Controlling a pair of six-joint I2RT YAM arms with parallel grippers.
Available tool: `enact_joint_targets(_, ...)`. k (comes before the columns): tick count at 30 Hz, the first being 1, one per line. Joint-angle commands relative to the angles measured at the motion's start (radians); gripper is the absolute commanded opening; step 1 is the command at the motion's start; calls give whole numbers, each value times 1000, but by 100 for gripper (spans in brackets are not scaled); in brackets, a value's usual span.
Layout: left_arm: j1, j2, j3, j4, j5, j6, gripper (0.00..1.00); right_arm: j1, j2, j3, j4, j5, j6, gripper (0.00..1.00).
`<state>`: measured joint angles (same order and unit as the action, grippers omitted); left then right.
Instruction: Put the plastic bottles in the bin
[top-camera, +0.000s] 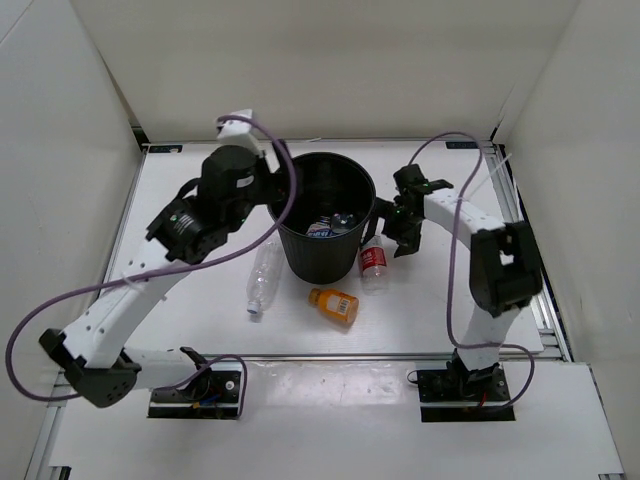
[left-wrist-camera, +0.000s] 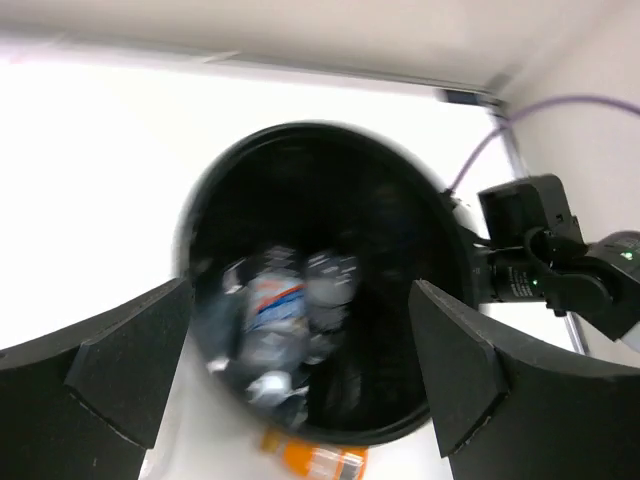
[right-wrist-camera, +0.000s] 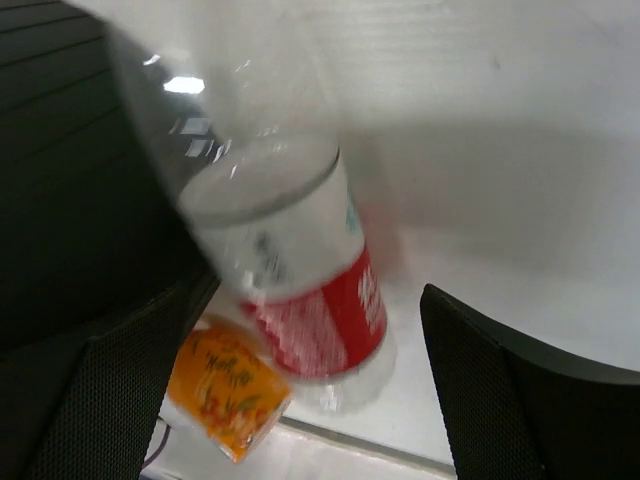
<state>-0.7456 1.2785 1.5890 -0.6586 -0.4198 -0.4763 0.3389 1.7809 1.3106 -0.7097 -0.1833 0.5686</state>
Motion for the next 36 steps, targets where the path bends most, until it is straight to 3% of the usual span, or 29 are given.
enact_joint_targets(1, 61, -54, -79, -199, -128, -148, 100, 14, 103, 79, 53, -59, -39, 100)
enact_joint_targets(4, 80, -97, -178, -280, -139, -212, 100, 14, 179, 90, 53, -59, -27, 98)
enact_joint_targets(7, 121, -149, -277, -314, -163, -299, 100, 5, 192, 67, 53, -59, -18, 80)
enact_joint_targets(8, 144, -163, -300, -326, -174, -330, 100, -9, 180, 58, 53, -45, -9, 67)
enact_joint_targets(10, 164, -205, -362, -348, -211, -393, 100, -21, 154, 45, 23, -24, -9, 57)
enact_joint_targets(14, 207, -277, -477, -309, -202, -432, 100, -54, -33, 55, -91, 117, 22, 39)
enact_joint_targets(19, 244, -337, -638, -185, -143, -453, 100, -81, -311, 260, -217, 180, 85, 36)
enact_joint_targets(23, 267, -324, -733, -89, -61, -415, 100, 23, -348, 510, -131, 189, 82, 46)
enact_joint_targets(28, 290, -246, -830, 13, 2, -349, 100, 243, -91, 908, -195, 254, -33, 51)
enact_joint_targets(30, 302, -203, -842, 33, 36, -323, 100, 287, -11, 964, -234, 254, -46, 54)
enact_joint_targets(31, 311, -191, -842, 56, 48, -299, 100, 311, 0, 964, -234, 242, -55, 71)
enact_joint_targets(33, 321, -169, -842, 83, 84, -271, 100, 325, 18, 946, -258, 160, -64, 95)
enact_joint_targets(34, 330, -154, -842, 97, 84, -251, 100, 336, 31, 967, -292, 177, -40, 100)
enact_joint_targets(36, 330, -139, -842, 140, 131, -234, 100, 336, -16, 957, -340, 228, -27, 100)
